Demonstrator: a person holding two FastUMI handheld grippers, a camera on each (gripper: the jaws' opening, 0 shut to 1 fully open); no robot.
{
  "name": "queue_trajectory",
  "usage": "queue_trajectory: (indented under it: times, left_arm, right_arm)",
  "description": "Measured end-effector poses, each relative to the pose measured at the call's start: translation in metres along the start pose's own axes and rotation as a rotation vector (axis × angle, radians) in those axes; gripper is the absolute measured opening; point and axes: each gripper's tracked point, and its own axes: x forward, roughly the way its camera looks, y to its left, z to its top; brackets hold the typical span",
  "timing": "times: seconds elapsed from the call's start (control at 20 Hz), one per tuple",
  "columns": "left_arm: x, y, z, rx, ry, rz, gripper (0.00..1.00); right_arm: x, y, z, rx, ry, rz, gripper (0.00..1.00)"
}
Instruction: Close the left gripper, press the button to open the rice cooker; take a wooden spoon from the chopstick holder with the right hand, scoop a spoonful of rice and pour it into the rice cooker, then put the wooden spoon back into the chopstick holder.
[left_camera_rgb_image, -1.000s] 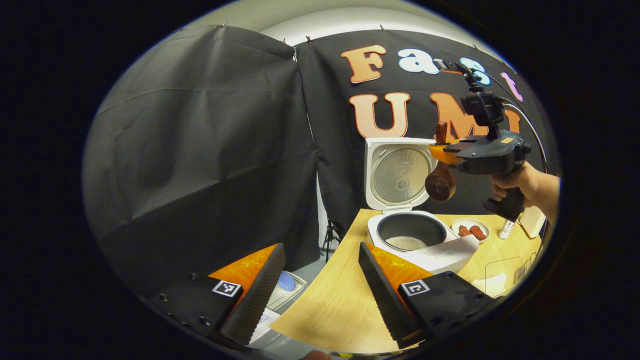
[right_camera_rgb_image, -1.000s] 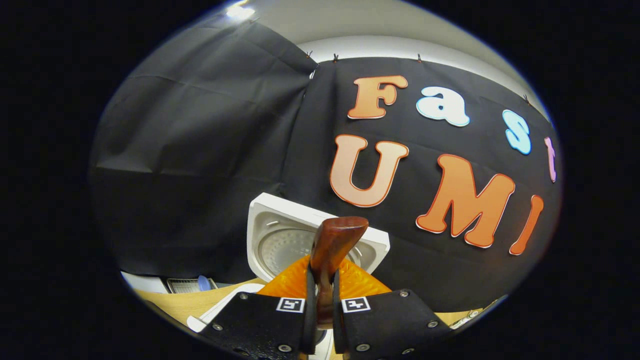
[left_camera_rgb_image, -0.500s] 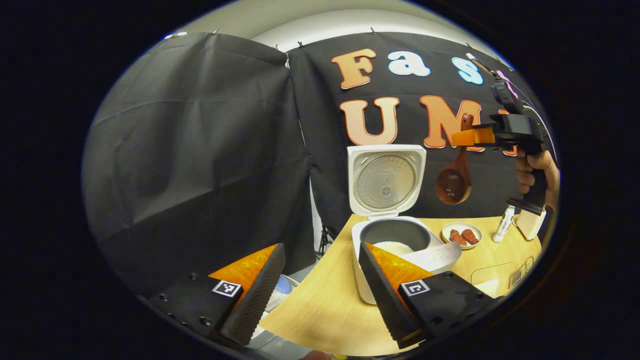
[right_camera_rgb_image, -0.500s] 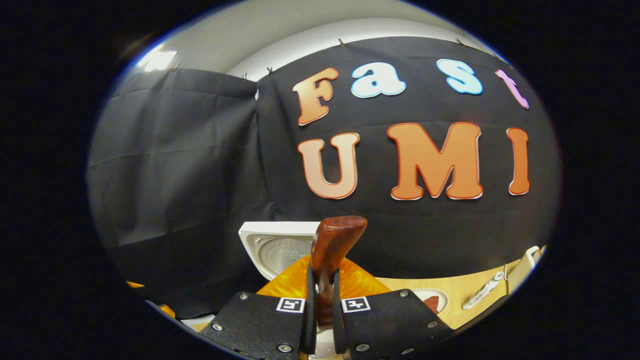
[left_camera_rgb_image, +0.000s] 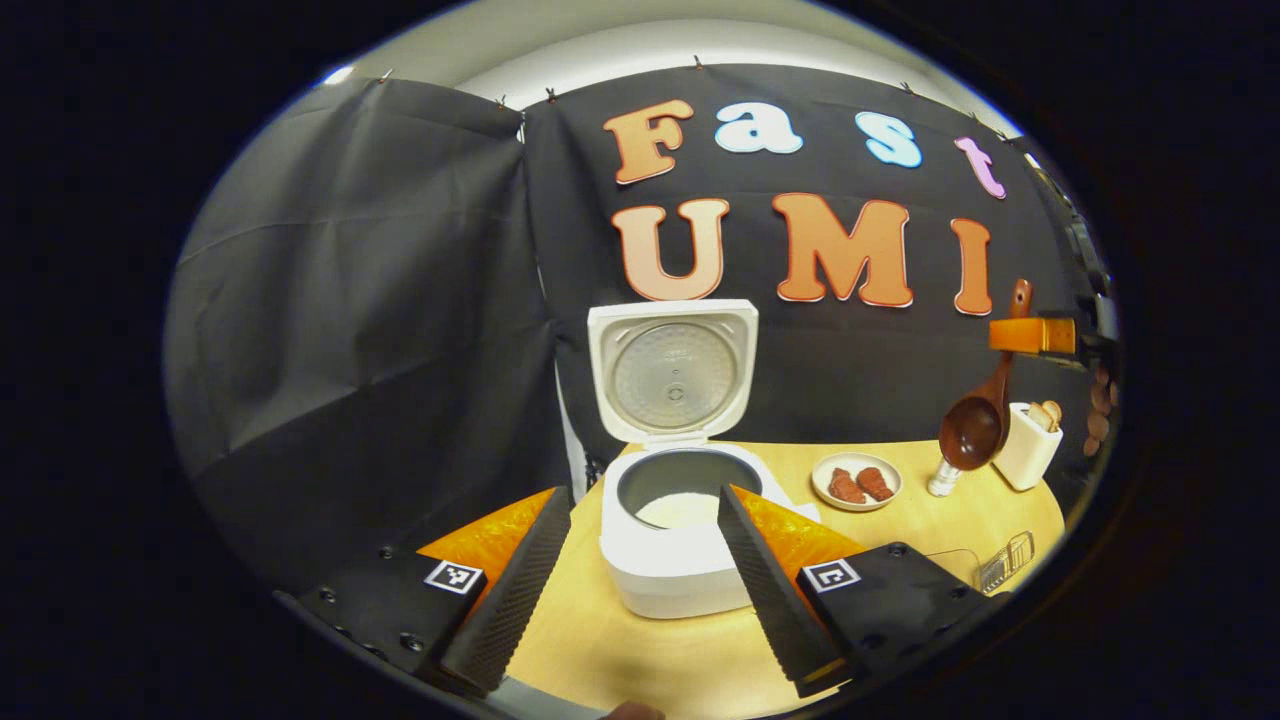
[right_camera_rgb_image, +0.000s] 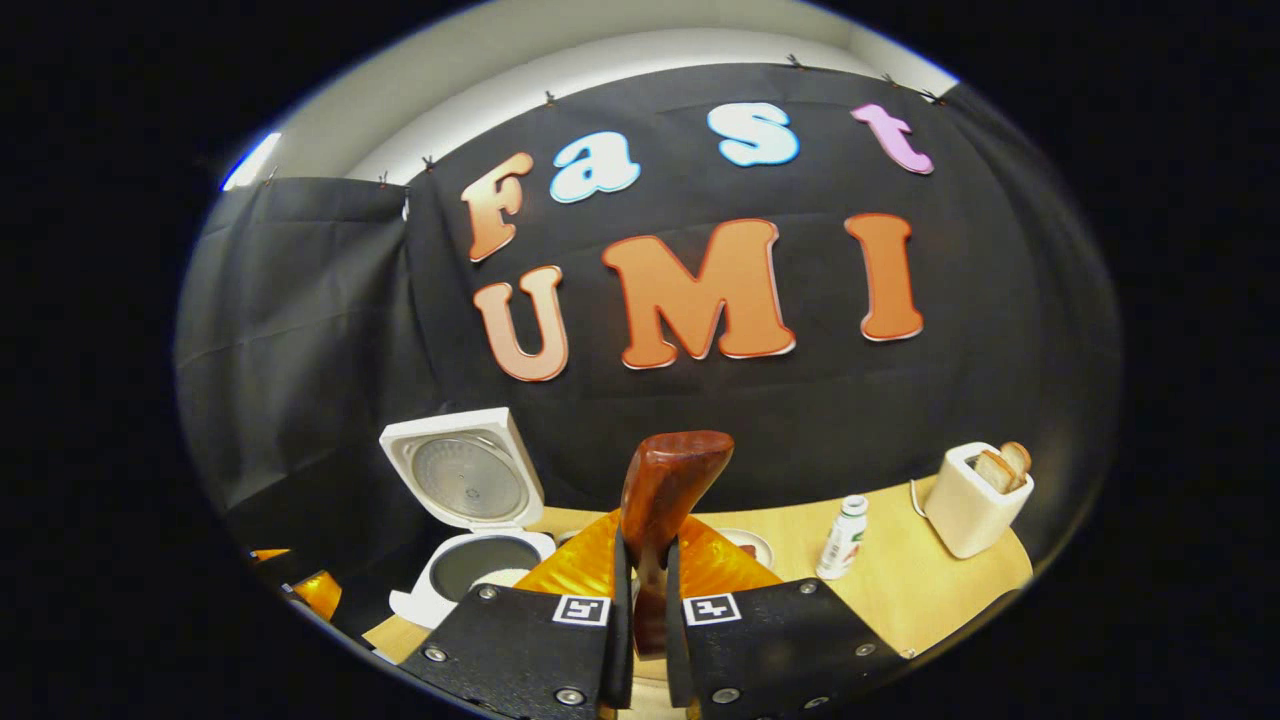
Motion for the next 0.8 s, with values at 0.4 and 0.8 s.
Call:
queue_trajectory:
  times: [0.4, 0.8]
  left_arm:
    - [0.005, -0.077, 0.004, -0.055, 0.058, -0.111, 1.00]
    - [0.006, -0.118, 0.006, -0.038, 0.086, -0.141, 1.00]
  right_arm:
    - [-0.061, -0.115, -0.044, 0.078, 0.045, -0.192, 0.13]
    - [-0.103, -0.197, -0.080, 0.188, 0.063, -0.341, 0.13]
